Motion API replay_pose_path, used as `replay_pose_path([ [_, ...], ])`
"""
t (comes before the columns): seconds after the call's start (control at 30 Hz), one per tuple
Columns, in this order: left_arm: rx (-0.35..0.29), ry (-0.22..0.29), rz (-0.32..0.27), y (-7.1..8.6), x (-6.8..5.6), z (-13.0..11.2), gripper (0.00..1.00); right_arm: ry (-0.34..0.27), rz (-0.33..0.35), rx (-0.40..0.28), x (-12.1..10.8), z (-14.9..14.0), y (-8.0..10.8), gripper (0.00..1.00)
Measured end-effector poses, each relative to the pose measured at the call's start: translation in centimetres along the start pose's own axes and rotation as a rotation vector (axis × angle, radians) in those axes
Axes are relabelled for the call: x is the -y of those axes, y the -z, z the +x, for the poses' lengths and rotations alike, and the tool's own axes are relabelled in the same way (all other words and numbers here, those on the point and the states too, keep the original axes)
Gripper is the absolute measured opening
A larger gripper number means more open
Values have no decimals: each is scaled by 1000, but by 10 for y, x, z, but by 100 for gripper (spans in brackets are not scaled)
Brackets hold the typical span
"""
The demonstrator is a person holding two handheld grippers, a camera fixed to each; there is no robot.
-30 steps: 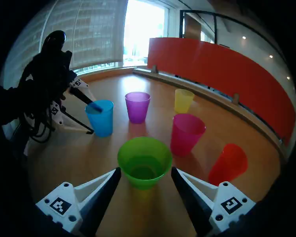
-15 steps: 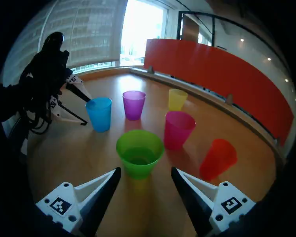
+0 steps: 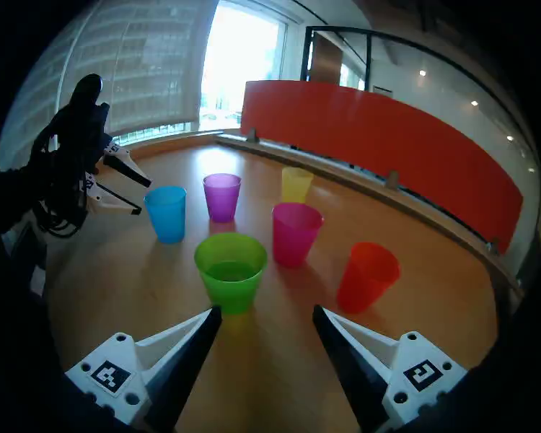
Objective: Pour water
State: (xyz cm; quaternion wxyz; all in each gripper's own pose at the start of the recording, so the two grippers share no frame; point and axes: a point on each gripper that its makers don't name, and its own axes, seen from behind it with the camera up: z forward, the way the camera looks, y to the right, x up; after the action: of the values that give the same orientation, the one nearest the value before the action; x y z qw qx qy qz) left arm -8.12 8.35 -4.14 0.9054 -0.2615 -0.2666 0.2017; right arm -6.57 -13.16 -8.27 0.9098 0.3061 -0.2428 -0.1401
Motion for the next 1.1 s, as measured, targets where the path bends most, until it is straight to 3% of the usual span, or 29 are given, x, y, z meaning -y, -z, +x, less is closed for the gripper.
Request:
replay_pose_path([
  [0.37,-64,94,99,19,36,3,90,-59,-112,-68,-27,7,20,99],
  [0.7,-185,248,229,36,79,16,90,-127,-266,-197,-59,30,34,99],
  [0.87,-277,335,249,45,89,31,90,-151,-350,-272,-76,44,41,99],
  [1.1,-398,407,271,51,96,54,90,-170,-439,-374,-92,67,52,99],
])
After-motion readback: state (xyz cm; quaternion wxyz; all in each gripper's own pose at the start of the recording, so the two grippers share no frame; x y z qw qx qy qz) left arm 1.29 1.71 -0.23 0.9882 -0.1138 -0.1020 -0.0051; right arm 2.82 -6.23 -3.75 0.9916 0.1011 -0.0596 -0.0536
